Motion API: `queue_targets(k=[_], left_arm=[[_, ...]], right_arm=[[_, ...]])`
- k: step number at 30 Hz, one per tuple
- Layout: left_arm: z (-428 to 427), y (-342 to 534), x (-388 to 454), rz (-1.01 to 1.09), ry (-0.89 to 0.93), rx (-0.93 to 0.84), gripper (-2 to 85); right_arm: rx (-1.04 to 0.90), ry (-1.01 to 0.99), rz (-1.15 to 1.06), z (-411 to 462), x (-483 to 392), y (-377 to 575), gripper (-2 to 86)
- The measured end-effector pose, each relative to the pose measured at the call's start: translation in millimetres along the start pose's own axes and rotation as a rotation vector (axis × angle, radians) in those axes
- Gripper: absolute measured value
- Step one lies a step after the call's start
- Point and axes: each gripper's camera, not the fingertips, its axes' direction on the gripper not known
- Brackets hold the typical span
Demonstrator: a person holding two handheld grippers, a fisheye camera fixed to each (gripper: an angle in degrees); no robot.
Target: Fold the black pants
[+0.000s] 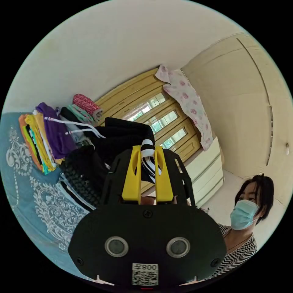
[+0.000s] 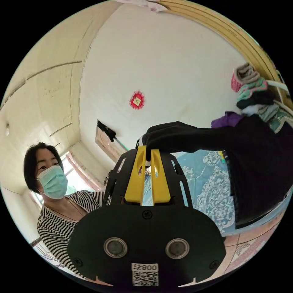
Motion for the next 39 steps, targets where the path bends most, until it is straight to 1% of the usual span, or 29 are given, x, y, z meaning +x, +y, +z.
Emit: queue_targets(k=[2, 3, 5, 6, 7, 8, 9, 10, 11, 13, 15, 18, 21, 24, 26, 28, 29, 31, 33, 34, 35, 36, 37, 38, 39], left_arm=[[80, -31, -16, 0.028, -0.031, -0.081, 7.4], [99, -36, -22, 0.032, -0.045, -0.103, 7.4], [169, -46, -57, -0.015, -0.133, -0.197, 7.4], [185, -46, -68, -0.040, -0.157, -0.228, 7.4], [213, -45, -92, -0.090, -0.229, -0.295, 7.4], [238, -42, -115, -0.153, -0.299, -0.366, 7.4], [249, -40, -125, -0.183, -0.318, -0.400, 7.4], [265, -38, -139, -0.211, -0.307, -0.406, 7.4], [276, -38, -147, -0.227, -0.245, -0.361, 7.5], [296, -44, -154, -0.225, -0.213, -0.357, 7.6], [317, -53, -154, -0.184, -0.234, -0.384, 7.7], [351, -67, -154, -0.156, -0.245, -0.397, 8.1], [377, -76, -150, -0.137, -0.250, -0.369, 8.4], [394, -81, -137, -0.083, -0.322, -0.316, 8.2], [406, -84, -116, 0.007, -0.453, -0.259, 7.6], [421, -86, -98, 0.077, -0.522, -0.232, 6.5], [433, -86, -86, 0.118, -0.544, -0.206, 5.5], [457, -85, -69, 0.202, -0.526, -0.201, 3.6], [488, -83, -57, 0.287, -0.525, -0.257, 2.0], [513, -80, -54, 0.340, -0.574, -0.325, 1.3], [535, -76, -56, 0.366, -0.662, -0.382, 0.9], [545, -74, -59, 0.379, -0.710, -0.407, 0.7], [563, -71, -66, 0.398, -0.809, -0.454, 0.5], [576, -69, -75, 0.406, -0.870, -0.492, 0.3], [580, -68, -79, 0.412, -0.880, -0.500, 0.3]], right_arm=[[0.046, 0.067, -0.012, -40, 5, -5, 1.7], [0.062, 0.119, 0.001, -62, 14, -3, 1.8], [0.067, 0.206, 0.045, -89, 36, 8, 1.9], [0.060, 0.264, 0.108, -102, 57, 19, 1.9], [0.057, 0.293, 0.186, -114, 83, 34, 1.9], [0.051, 0.294, 0.229, -118, 96, 42, 1.9], [0.048, 0.282, 0.327, -127, 123, 59, 1.9], [0.046, 0.286, 0.400, -134, 142, 75, 2.0], [0.040, 0.285, 0.423, -137, 149, 82, 2.0], [0.048, 0.235, 0.417, -147, 160, 102, 2.1], [0.050, 0.228, 0.417, -153, 163, 109, 2.2], [0.040, 0.274, 0.393, -164, 163, 114, 2.3], [0.076, 0.262, 0.390, -181, 165, 122, 2.4], [0.120, 0.249, 0.393, -198, 166, 131, 2.5], [0.145, 0.240, 0.399, -207, 166, 136, 2.6], [0.180, 0.220, 0.409, -218, 167, 141, 2.6], [0.192, 0.217, 0.411, -221, 166, 143, 2.6], [0.230, 0.220, 0.419, -230, 164, 151, 2.4], [0.259, 0.208, 0.430, -236, 163, 157, 2.2], [0.272, 0.204, 0.439, -241, 162, 160, 2.0], [0.278, 0.203, 0.445, -243, 161, 162, 1.9], [0.294, 0.207, 0.455, -248, 158, 166, 1.7], [0.317, 0.222, 0.458, -255, 154, 169, 1.3], [0.329, 0.234, 0.460, -259, 151, 171, 1.1], [0.351, 0.260, 0.450, -267, 144, 172, 0.7]])
